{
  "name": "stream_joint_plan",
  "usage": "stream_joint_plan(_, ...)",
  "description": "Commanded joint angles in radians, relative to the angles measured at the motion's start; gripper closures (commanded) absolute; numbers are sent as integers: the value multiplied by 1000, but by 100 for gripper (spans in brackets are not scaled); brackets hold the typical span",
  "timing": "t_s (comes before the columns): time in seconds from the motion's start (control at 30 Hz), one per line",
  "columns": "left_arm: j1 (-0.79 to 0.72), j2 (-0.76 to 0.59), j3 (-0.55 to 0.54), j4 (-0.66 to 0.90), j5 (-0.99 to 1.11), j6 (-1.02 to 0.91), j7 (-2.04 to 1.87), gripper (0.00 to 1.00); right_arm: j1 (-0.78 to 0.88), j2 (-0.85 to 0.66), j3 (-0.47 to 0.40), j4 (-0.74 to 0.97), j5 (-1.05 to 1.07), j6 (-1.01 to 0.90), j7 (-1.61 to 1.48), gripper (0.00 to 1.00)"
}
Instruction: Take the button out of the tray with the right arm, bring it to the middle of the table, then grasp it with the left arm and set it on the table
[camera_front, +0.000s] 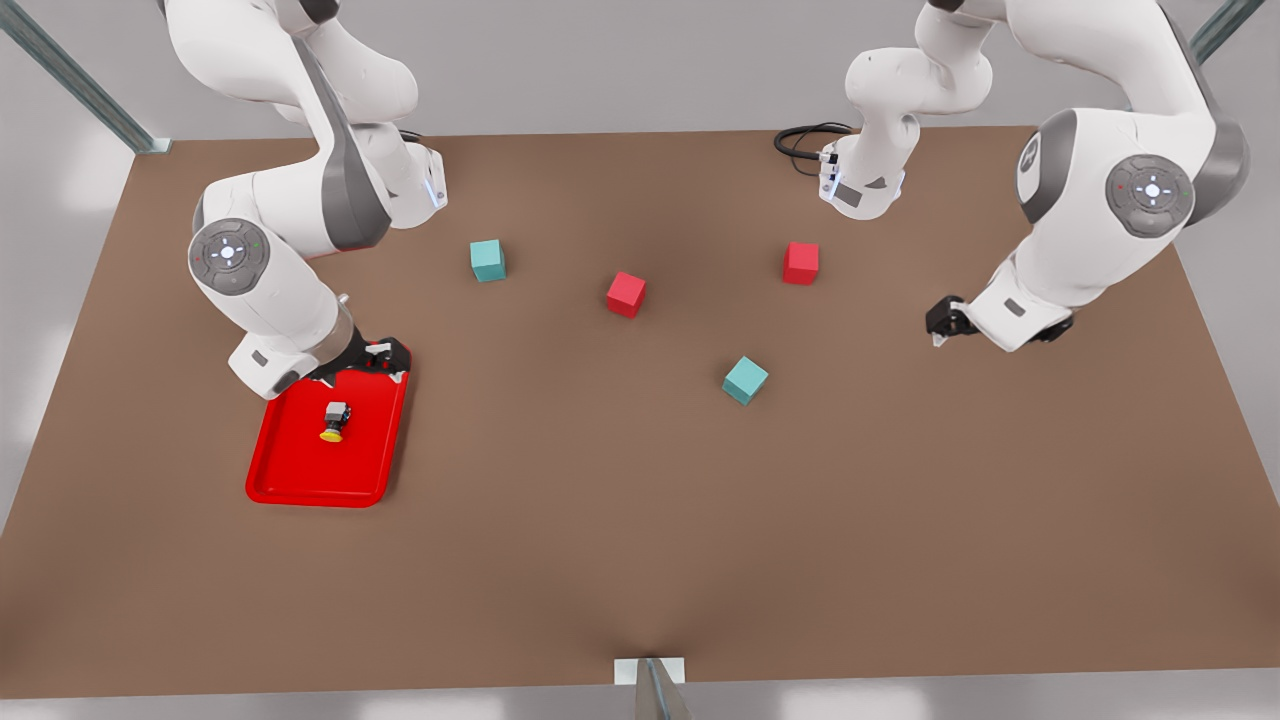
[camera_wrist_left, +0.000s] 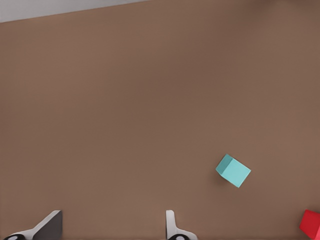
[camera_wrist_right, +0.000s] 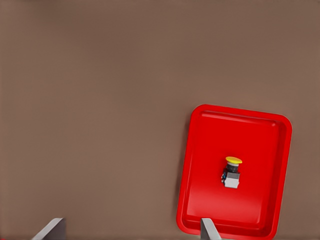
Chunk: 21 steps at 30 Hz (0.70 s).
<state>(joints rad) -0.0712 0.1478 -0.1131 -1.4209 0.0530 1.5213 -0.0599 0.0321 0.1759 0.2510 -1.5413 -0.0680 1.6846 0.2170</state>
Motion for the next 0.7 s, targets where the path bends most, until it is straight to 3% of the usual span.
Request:
stream_joint_plan(0.0, 1, 4, 0, 0, 1, 16, -3, 0, -3, -1, 1, 1, -1, -2, -4, 0)
stream_joint_plan(0.17, 1, 6, 0, 0, 1, 16, -3, 0, 3, 13, 2, -2, -10, -92, -4, 0)
stream_joint_plan(0.27, 1, 9, 0, 0, 1, 20, -3, 0, 31, 109, 5, 76, -27, -121, -21, 0)
stream_joint_plan(0.43, 1, 16, 0, 0, 1, 20, -3, 0, -66, 157, 2, -39, -42, -99, -100, 0)
stream_joint_plan(0.57, 1, 16, 0, 0, 1, 22, -3, 0, -291, 30, 13, -552, -32, 526, -343, 0)
stream_joint_plan(0.67, -1, 21, 0, 0, 1, 23, -3, 0, -345, 43, 13, -583, -35, 711, -413, 0)
